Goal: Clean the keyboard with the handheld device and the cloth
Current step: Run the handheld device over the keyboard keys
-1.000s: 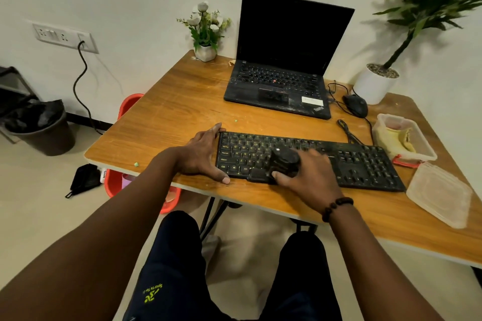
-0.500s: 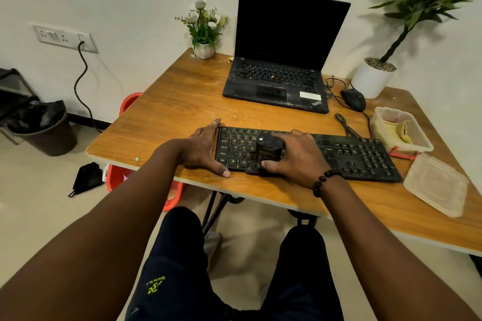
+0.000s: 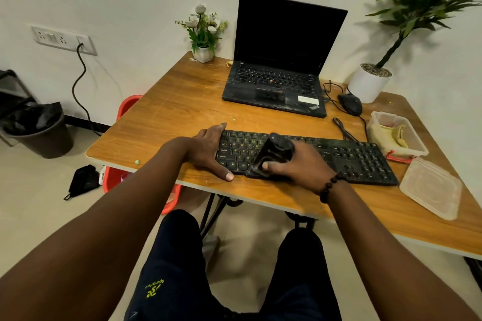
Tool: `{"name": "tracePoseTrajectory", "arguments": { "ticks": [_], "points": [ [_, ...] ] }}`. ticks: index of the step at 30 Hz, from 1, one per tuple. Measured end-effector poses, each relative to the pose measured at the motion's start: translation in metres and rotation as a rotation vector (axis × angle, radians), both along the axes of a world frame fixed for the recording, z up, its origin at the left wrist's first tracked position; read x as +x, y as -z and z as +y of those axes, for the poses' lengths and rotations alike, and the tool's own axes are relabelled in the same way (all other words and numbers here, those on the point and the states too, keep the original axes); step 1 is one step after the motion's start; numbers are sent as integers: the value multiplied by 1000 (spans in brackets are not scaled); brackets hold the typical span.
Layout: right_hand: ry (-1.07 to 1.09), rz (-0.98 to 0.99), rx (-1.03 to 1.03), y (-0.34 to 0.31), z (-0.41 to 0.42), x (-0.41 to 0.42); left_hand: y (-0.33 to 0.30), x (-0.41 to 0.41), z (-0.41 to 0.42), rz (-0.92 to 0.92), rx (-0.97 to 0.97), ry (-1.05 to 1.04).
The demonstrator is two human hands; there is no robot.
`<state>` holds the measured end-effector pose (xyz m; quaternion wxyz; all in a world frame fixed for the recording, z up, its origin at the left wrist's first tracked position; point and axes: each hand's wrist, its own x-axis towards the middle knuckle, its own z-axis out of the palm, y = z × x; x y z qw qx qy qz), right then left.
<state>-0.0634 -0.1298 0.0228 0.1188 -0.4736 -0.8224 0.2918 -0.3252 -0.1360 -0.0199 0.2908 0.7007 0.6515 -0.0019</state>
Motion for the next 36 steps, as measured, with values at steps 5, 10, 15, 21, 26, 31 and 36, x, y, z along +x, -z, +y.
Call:
{"name": "tracePoseTrajectory", "arguments": {
  "ticks": [5, 10, 15, 21, 26, 31, 36],
  "points": [
    [124, -188, 255, 8, 1, 38, -3, 2, 5, 118, -35, 28],
    [369, 87, 146, 7, 4, 66, -14, 39, 18, 205, 0, 160],
    [510, 127, 212, 44, -25, 45, -9, 67, 29, 326, 22, 204],
    [790, 421, 140, 52, -49, 53, -15, 68, 31, 371, 28, 192],
    [881, 478, 94, 60, -58, 30, -14, 69, 34, 368, 0, 185],
    [843, 425, 169, 58, -55, 21, -13, 67, 35, 358, -7, 188],
    [690, 351, 69, 52, -51, 20, -12, 67, 34, 352, -3, 184]
  ]
}}
